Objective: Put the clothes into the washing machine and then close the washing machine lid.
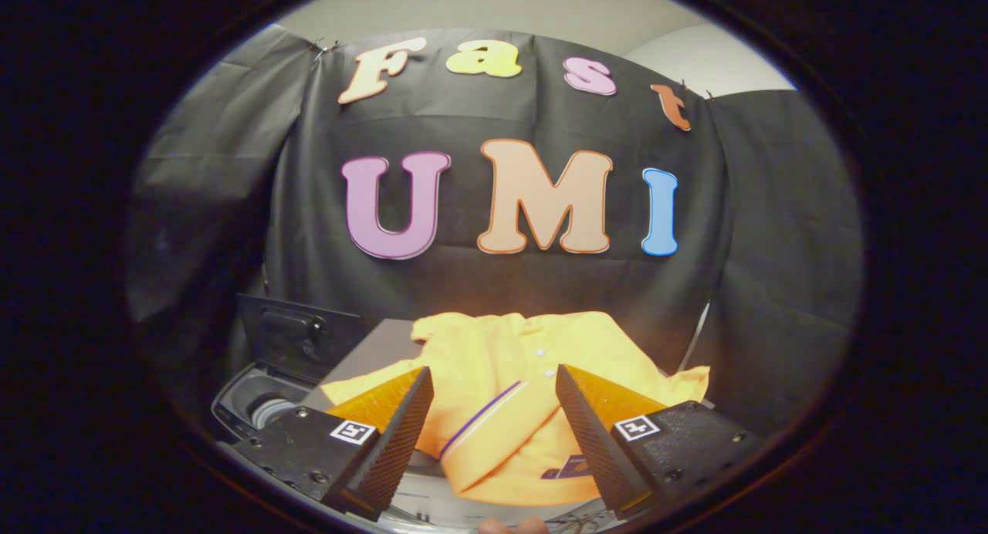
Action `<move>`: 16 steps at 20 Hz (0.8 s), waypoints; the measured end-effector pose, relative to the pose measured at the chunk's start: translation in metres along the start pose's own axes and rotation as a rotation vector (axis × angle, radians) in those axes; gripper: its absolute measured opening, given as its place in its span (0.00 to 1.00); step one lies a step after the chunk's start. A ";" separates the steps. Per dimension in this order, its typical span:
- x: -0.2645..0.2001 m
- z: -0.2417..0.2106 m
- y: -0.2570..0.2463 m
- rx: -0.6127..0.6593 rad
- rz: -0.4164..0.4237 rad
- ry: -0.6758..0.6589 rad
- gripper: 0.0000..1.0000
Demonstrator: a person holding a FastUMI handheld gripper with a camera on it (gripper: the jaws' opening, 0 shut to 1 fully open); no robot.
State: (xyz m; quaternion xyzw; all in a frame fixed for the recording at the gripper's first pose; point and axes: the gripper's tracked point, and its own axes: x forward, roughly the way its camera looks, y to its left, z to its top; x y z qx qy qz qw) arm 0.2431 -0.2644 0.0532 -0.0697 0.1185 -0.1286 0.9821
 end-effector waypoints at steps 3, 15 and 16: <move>0.025 -0.010 -0.009 -0.036 -0.008 0.094 0.97; 0.075 -0.046 -0.014 0.072 0.022 0.331 0.80; 0.077 -0.046 -0.015 0.070 0.005 0.319 0.70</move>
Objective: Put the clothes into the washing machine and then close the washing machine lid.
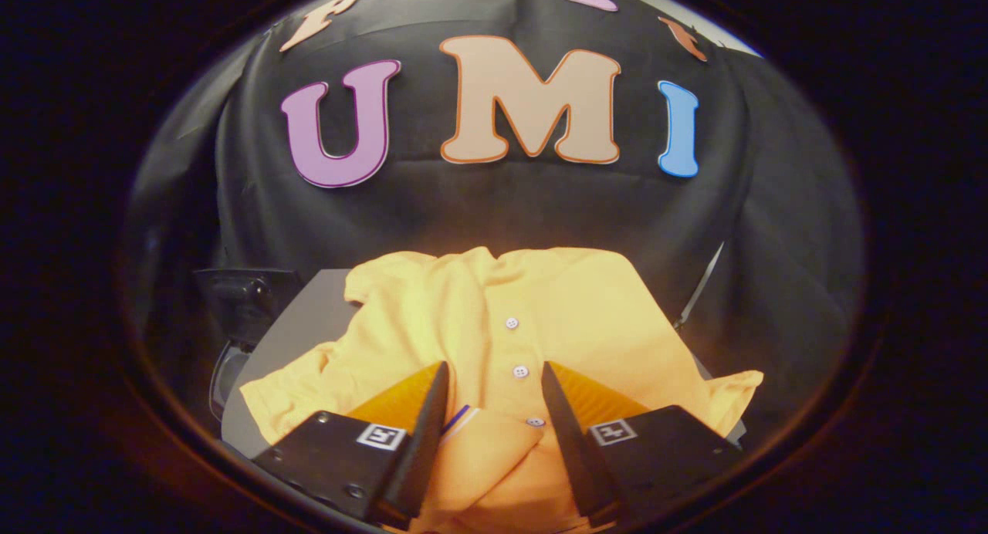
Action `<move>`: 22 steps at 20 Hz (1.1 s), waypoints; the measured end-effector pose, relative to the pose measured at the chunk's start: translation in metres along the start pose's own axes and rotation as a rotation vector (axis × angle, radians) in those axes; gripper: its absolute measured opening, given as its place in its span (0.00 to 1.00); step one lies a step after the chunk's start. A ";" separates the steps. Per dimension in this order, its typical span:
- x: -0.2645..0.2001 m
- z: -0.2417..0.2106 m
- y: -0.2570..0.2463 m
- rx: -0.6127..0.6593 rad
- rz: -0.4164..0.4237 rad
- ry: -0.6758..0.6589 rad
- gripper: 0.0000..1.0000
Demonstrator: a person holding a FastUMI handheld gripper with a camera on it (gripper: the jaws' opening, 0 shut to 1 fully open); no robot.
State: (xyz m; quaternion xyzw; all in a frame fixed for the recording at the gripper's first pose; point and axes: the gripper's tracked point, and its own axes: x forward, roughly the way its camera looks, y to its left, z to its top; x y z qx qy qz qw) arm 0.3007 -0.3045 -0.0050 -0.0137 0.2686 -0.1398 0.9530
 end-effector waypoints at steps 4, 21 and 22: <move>-0.002 0.002 0.002 -0.008 -0.100 -0.007 0.30; -0.082 0.069 0.221 0.091 0.157 -0.140 0.09; -0.085 0.074 0.236 0.099 0.178 -0.143 0.10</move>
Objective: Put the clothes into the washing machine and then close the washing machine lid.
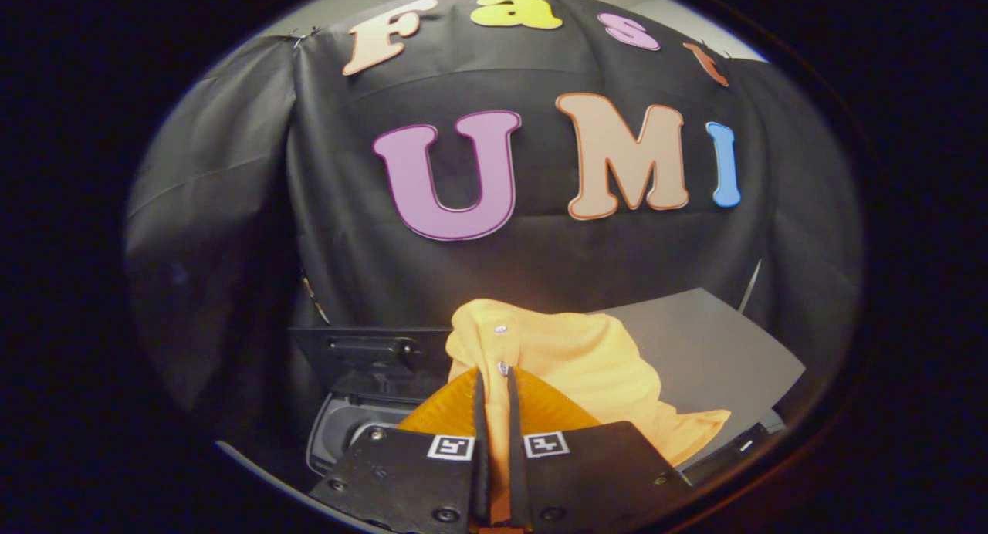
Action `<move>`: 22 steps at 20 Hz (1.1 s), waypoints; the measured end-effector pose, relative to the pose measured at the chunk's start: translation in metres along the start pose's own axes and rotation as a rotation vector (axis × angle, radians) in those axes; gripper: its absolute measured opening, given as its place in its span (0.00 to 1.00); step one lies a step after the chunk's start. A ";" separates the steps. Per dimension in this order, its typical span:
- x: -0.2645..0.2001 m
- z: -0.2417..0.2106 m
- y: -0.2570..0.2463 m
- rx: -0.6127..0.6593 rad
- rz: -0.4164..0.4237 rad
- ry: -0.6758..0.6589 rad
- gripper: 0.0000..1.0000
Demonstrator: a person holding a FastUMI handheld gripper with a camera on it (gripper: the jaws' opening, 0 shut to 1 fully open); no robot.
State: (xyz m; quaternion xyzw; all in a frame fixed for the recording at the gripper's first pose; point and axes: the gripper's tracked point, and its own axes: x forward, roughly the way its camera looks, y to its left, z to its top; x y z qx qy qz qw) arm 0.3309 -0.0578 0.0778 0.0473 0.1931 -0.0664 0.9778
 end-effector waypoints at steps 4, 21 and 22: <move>0.008 0.001 0.064 -0.014 0.077 -0.004 0.09; 0.099 -0.102 0.200 -0.141 0.240 0.112 0.10; 0.104 -0.106 0.198 -0.148 0.237 0.112 0.11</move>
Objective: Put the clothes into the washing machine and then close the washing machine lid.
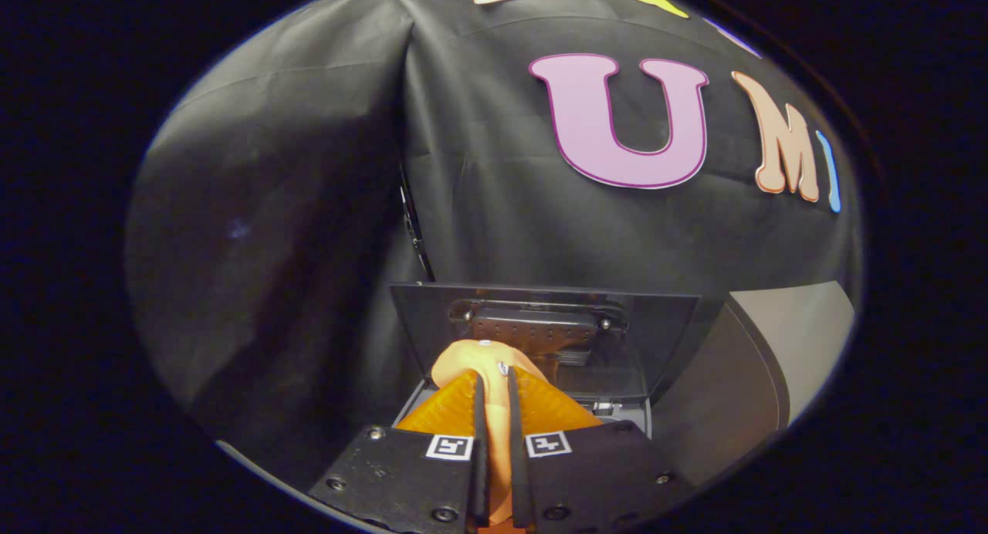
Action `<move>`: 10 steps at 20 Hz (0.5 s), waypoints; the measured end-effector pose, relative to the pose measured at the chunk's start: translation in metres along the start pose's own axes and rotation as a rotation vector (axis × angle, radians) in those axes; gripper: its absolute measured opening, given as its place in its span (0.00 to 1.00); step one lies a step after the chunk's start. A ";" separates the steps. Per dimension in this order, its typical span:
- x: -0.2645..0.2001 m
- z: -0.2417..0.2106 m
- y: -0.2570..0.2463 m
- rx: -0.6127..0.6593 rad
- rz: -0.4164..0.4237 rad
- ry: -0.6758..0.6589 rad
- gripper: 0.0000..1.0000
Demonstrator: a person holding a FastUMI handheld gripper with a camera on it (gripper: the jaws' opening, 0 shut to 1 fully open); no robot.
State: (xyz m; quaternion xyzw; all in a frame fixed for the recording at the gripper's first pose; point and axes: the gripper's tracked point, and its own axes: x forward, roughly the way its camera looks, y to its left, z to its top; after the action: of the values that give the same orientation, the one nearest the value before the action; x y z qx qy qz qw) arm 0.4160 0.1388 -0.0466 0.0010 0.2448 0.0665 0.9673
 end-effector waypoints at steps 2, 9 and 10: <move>0.006 -0.006 -0.003 0.005 0.002 0.006 0.17; 0.011 0.009 -0.018 0.024 -0.006 -0.069 0.51; 0.010 0.014 -0.017 0.018 -0.008 -0.082 0.59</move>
State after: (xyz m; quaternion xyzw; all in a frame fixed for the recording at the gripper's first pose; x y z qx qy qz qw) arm 0.4338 0.1233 -0.0403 0.0115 0.2054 0.0602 0.9768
